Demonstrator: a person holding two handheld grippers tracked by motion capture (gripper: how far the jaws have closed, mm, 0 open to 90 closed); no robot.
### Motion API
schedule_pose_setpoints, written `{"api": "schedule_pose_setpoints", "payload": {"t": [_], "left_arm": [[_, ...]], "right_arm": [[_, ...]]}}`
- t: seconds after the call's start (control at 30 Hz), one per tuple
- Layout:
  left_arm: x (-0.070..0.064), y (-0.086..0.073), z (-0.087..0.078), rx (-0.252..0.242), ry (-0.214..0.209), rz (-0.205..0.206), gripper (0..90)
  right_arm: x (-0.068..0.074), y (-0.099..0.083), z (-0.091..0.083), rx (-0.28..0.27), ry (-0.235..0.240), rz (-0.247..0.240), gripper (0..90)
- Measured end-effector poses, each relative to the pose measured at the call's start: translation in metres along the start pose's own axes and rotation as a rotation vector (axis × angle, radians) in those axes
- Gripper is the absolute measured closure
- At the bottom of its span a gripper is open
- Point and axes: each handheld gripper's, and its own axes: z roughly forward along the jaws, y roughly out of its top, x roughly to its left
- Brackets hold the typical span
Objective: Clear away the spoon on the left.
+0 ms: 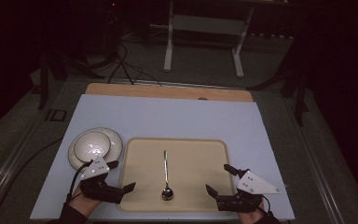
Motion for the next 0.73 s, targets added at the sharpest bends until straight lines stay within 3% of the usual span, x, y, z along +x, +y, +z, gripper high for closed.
{"api": "schedule_pose_setpoints", "payload": {"t": [0.2,0.73], "left_arm": [[-0.001,-0.003,0.0016,-0.02,0.021,-0.011,1.1],[-0.0051,-0.0034,0.0041,-0.018,0.014,0.011,1.1]], "right_arm": [[-0.0001,-0.0002,0.0005,0.007,0.001,0.003,11.7],[0.0003,-0.0002,0.0016,0.018,0.018,0.014,11.8]]}}
